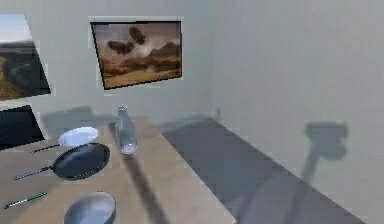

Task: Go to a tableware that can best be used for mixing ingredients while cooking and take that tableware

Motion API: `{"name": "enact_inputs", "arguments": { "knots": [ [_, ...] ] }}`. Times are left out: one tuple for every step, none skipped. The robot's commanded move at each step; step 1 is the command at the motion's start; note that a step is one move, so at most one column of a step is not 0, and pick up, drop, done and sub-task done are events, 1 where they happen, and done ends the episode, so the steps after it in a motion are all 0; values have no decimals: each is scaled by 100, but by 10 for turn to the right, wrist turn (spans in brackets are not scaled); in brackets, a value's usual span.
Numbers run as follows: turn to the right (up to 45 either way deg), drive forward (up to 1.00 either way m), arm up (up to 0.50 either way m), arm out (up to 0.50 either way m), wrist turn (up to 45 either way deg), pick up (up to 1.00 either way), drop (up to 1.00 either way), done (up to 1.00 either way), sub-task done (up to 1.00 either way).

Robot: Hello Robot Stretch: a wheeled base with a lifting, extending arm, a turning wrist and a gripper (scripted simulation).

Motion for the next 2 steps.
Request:
{"name": "enact_inputs", "arguments": {
  "knots": [
    [-450,0,0,0,0,0,0,0,0],
    [-450,0,0,0,0,0,0,0,0]
  ]
}}
